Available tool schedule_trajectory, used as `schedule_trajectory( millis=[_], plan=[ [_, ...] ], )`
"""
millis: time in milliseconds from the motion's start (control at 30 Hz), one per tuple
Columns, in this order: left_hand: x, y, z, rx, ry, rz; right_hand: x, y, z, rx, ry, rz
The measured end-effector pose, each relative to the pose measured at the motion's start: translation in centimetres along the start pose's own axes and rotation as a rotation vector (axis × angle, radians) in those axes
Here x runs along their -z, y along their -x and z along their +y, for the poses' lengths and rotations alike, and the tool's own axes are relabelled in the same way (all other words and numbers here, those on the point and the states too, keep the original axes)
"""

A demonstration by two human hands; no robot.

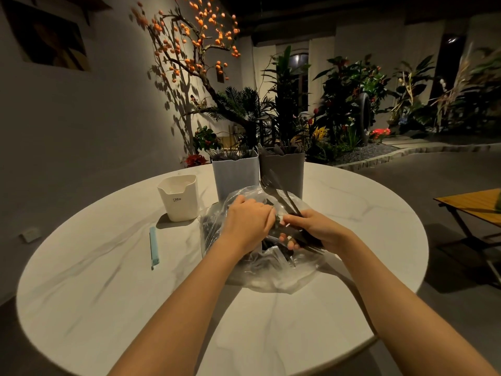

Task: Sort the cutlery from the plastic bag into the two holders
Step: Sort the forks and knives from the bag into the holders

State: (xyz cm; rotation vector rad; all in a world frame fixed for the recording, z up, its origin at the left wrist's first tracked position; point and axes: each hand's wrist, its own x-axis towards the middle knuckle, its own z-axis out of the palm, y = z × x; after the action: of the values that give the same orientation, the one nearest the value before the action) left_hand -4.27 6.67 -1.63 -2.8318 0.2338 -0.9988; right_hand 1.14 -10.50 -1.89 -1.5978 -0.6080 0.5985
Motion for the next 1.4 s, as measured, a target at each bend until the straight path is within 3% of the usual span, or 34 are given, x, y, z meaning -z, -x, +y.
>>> schedule_trajectory(
  millis=[200, 467, 667, 867, 1000, 1233, 1400],
  plan=[
    [0.4, 0.4, -1.9, 0.221, -0.148, -0.066, 0.2, -0.1, 0.3, -0.058, -0.129, 0.143],
    [0.5, 0.8, -2.4, 0.464, -0.088, -0.164, 0.5, -0.6, 0.5, -0.061, -0.1, 0.222],
    [0.4, 0.7, -2.2, 0.431, -0.074, -0.208, 0.4, -0.8, 0.7, 0.039, -0.11, 0.27],
    [0.0, 1.0, -3.1, 0.125, 0.035, -0.273, 0.5, -1.2, 0.9, 0.09, -0.058, 0.352],
    [0.0, 0.9, -2.5, 0.057, 0.125, -0.314, 0.6, -1.3, 0.9, 0.079, -0.073, 0.348],
    [0.4, 0.9, -2.5, 0.194, 0.192, -0.188, 0.8, -1.3, 0.9, 0.059, -0.09, 0.286],
    [-0.1, 0.1, -0.7, 0.402, 0.694, -0.187, -0.1, -1.4, 0.6, 0.003, -0.063, 0.212]
  ],
)
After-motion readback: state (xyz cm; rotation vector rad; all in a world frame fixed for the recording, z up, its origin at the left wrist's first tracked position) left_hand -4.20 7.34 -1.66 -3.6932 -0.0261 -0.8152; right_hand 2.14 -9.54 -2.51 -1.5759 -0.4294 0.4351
